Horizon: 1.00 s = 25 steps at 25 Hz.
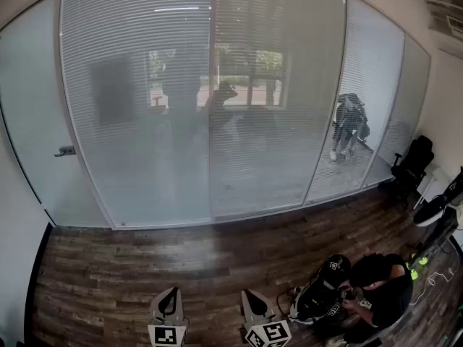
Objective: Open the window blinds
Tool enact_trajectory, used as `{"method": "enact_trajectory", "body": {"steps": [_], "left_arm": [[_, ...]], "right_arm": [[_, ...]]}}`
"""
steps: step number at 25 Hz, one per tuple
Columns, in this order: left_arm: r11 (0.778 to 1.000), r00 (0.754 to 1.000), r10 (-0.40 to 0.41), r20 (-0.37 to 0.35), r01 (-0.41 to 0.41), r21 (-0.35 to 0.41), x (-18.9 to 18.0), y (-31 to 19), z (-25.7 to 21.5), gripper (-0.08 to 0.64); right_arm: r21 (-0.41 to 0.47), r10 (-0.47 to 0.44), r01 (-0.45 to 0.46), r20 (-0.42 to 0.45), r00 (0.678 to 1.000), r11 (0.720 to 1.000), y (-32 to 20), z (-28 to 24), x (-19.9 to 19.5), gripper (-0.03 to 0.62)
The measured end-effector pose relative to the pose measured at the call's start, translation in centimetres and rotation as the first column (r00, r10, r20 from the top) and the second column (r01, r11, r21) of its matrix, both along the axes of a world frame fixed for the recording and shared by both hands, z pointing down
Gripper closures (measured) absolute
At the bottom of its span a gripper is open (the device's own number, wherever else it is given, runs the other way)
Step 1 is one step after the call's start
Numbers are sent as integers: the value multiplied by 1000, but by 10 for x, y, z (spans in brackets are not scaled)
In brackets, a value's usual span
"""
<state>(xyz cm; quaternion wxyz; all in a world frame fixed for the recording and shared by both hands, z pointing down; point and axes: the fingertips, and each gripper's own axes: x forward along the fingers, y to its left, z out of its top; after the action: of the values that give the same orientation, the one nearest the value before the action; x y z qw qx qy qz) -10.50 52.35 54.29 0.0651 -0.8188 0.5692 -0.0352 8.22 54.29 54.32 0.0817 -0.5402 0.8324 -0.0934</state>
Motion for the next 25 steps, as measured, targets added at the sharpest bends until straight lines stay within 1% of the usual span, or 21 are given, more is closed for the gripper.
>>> {"method": "enact_trajectory", "body": {"steps": [5,12,19,22,25], "left_arm": [[1000,1000,3,-15,-3,-8,12,2,1,560],[1000,1000,17,5,-17,-20,21,-2,7,560],[999,1000,28,8,-27,-30,31,-8,11,560],[999,999,36,-5,-36,-32,36,-10,11,560],[998,999,40,-1,-40,-38,41,-13,13,560]], "right_arm": [[-14,0,0,8,1000,1000,0,5,10,594],[-30,19,-18,19,1000,999,-2,12,21,594],[-6,11,-11,40,999,1000,-1,7,30,592],[-18,16,-16,39,999,1000,-5,12,34,592],[-36,17,-15,46,999,999,-8,17,38,592]]}}
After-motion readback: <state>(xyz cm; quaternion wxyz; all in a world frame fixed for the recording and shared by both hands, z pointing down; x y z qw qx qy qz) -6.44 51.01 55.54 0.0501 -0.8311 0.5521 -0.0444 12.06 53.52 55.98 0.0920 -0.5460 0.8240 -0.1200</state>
